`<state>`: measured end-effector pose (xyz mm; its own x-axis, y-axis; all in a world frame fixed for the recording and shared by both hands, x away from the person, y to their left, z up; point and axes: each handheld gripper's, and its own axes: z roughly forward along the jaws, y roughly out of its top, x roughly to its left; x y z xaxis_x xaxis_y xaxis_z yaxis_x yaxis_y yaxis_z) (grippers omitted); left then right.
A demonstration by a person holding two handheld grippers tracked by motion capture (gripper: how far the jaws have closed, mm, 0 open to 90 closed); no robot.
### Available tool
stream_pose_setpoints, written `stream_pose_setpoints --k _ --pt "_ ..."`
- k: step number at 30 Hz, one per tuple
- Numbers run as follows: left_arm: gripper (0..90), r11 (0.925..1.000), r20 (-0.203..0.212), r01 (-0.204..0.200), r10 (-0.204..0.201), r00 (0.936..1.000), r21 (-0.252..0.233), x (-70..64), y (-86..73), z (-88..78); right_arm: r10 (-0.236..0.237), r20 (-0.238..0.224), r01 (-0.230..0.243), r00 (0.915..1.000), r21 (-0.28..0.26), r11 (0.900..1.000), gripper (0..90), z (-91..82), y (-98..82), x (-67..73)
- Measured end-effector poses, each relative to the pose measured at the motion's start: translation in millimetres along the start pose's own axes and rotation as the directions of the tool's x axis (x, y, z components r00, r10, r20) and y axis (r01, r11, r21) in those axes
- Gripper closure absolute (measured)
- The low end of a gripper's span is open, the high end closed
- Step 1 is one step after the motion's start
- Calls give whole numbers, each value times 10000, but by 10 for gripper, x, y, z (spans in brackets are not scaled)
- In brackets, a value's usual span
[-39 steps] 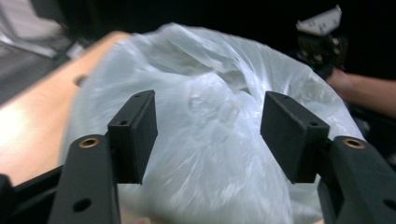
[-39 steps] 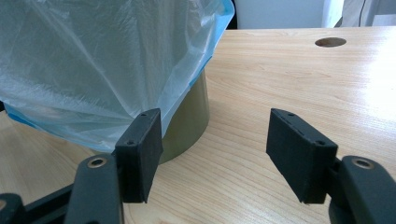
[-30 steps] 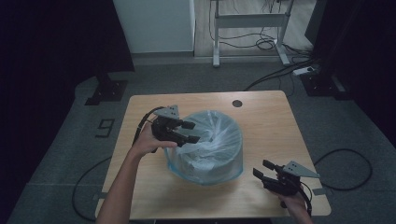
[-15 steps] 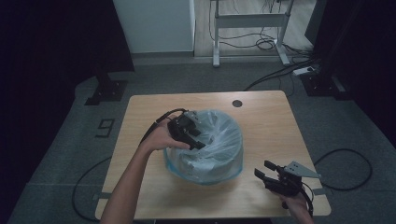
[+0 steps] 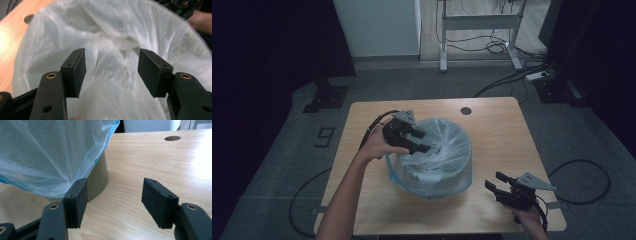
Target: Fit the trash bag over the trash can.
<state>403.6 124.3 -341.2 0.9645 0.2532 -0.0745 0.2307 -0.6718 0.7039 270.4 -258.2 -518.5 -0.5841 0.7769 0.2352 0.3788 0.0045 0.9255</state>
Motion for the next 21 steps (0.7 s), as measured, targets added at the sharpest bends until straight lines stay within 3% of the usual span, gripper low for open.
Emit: stream_pose_setpoints --k 6,13,17,21 --pt "388 9996 169 -239 236 9996 166 -21 139 102 -30 -73 31 10000 71 10000 367 19 -6 20" --pt "401 9971 578 -628 602 9965 440 -90 347 336 16 -128 -16 9999 20 10000 367 -6 -6 -3" --pt "450 9916 565 -821 767 9955 997 -115 440 465 15 -128 -14 9999 29 10000 367 -9 -8 -6" --pt "548 9837 511 -654 576 9970 1673 -132 501 590 1 -157 0 9999 34 10000 367 -11 -9 -5"
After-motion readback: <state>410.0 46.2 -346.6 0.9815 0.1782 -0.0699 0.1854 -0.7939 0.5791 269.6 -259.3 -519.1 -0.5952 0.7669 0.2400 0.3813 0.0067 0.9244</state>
